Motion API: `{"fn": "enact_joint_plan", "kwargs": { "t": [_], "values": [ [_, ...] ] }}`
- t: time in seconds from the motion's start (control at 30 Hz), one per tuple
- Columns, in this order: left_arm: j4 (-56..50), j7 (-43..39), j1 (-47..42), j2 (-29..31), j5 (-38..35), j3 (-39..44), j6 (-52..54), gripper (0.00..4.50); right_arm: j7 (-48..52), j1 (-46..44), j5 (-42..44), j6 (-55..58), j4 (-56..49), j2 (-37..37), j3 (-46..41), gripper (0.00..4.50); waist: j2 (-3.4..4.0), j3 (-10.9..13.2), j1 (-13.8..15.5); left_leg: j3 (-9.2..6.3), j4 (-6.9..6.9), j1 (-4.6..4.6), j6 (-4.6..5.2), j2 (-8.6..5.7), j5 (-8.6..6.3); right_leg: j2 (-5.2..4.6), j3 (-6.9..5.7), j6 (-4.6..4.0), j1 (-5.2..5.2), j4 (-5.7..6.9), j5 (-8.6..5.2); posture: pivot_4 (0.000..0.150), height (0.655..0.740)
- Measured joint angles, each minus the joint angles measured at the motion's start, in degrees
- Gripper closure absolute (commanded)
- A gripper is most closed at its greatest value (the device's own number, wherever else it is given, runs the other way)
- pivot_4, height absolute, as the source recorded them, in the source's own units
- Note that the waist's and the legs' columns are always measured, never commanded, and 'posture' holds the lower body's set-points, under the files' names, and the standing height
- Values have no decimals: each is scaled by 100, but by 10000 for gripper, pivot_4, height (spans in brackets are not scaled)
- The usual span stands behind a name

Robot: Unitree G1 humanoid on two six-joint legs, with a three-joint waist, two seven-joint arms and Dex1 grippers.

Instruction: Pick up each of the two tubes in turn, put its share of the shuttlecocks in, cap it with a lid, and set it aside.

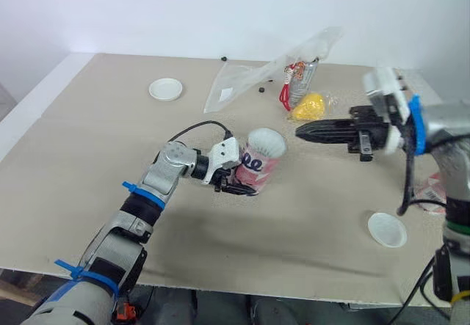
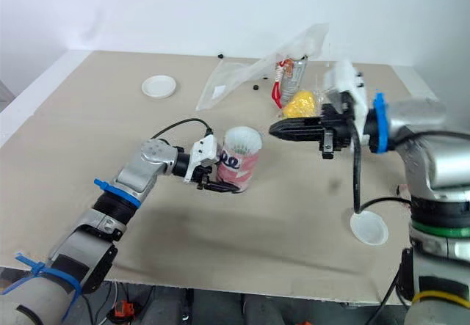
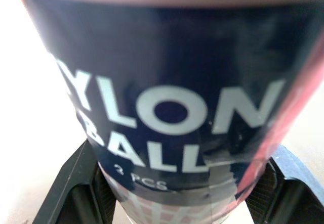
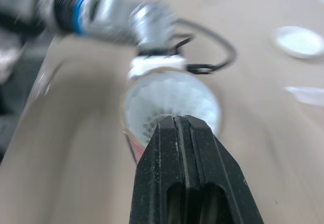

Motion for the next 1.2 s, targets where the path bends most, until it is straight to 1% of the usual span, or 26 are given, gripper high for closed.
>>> {"fn": "enact_joint_plan", "kwargs": {
  "t": [0.03, 0.1, 0.17, 0.2, 0.4, 0.53, 0.57, 0.63, 0.67, 0.73, 0.8, 0.83, 0.9, 0.93, 1.0, 1.1, 1.2],
  "values": [
    [0, 46, 41, -33, -28, 38, -1, 16780, -106, 117, 62, 53, -83, 35, -107, 43830, 0, 0, 0, -1, 0, 0, 0, 0, 0, 1, 0, 1, 2, 0, 0, 1500, 7400],
    [-77, 319, 349, -200, -163, 198, -5, 16780, -915, 916, 384, 317, -663, 455, -712, 43830, 0, -1, -10, -9, 0, 3, 1, 0, 1, 6, -2, 9, 8, -1, 0, 1500, 7400],
    [-166, 450, 531, -283, -204, 226, -73, 16780, -1290, 1382, 435, 341, -927, 672, -886, 43830, 1, -2, -8, -12, 0, 3, 1, -1, 1, 6, -3, 16, 8, -1, -3, 1500, 7400],
    [-289, 562, 705, -315, -206, 238, -191, 16780, -1604, 1827, 437, 339, -1091, 852, -969, 43830, 0, -4, -7, -15, 1, 5, 1, 0, 1, 7, -5, 16, 14, -1, -4, 1500, 7400],
    [-446, 830, 935, -407, -174, 223, -305, 16780, -2300, 2627, 417, 5, -1243, 1027, -1123, 43830, 2, -6, -10, -13, 11, 13, 0, -4, 10, 5, -3, 36, 22, -2, 3, 1500, 7400],
    [-584, 934, 1083, -431, -158, 169, -377, 16780, -2458, 3251, 357, -284, -1226, 1022, -1129, 43830, 2, -7, -10, -13, 10, 19, 0, -4, 12, 4, -3, 32, 27, -3, 4, 1500, 7400],
    [-588, 934, 1089, -431, -157, 168, -382, 16780, -2460, 3266, 355, -285, -1223, 1021, -1129, 43830, 3, -7, -10, -13, 10, 21, 0, -4, 12, 4, -3, 32, 28, -3, 3, 1500, 7400],
    [-607, 939, 1123, -429, -127, 148, -431, 16780, -2484, 3453, 357, -298, -1163, 1003, -1146, 38428, 3, -7, -11, -11, 9, 21, 0, -3, 12, 4, -2, 32, 28, -4, 3, 1500, 7400],
    [-643, 939, 1141, -423, -121, 112, -442, 16780, -2459, 3666, 356, -301, -1079, 836, -1152, 35427, 4, -7, -11, -11, 9, 21, 0, -3, 12, 4, -2, 32, 29, -4, 3, 1500, 7400],
    [-696, 939, 1172, -425, -121, 101, -436, 16780, -2395, 3888, 304, -316, -1025, 590, -1185, 26628, 6, -9, -7, -11, 8, 21, 0, -4, 12, 3, -2, 32, 29, -6, -1, 1500, 7400],
    [-737, 939, 1201, -420, -122, 93, -431, 16780, -2313, 4039, 267, -330, -983, 424, -1204, 20247, 6, -9, -7, -12, 7, 22, 0, -4, 12, 3, -2, 32, 30, -7, -2, 1500, 7400],
    [-758, 939, 1213, -423, -122, 73, -426, 16780, -2255, 4206, 239, -330, -942, 257, -1217, 15834, 8, -10, -1, -13, 5, 21, 0, -7, 11, 1, -2, 33, 31, -7, -5, 1500, 7400],
    [-787, 939, 1230, -420, -122, 74, -418, 16780, -2152, 4420, 236, -294, -891, 46, -1269, 8914, 8, -10, -1, -13, 4, 21, -1, -8, 11, 0, -2, 33, 31, -8, -7, 1500, 7400],
    [-795, 939, 1233, -413, -122, 74, -410, 16780, -2081, 4554, 275, -170, -845, -88, -1361, 3053, 8, -11, -4, -13, 4, 21, -1, -8, 11, 0, -2, 33, 31, -8, -7, 1500, 7400],
    [-801, 938, 1238, -411, -122, 73, -402, 16780, -1964, 4669, 345, -7, -829, -285, -1496, 538, 10, -12, -6, -13, 4, 25, -1, -8, 11, 0, -2, 22, 32, -8, -13, 1500, 7400],
    [-886, 870, 1300, -416, -140, 13, -380, 16780, -1687, 4997, 378, 176, -826, -770, -1664, 538, 12, -14, -1, -13, 5, 26, -1, -10, 11, -2, -2, 9, 36, -10, -21, 1500, 7400],
    [-1000, 723, 1362, -380, -190, -50, -346, 16780, -1512, 5224, 371, 276, -772, -1078, -1874, 538, 12, -15, -4, -11, 5, 27, -1, -10, 11, -3, 0, 10, 37, -13, -21, 1500, 7400]
  ]
}}
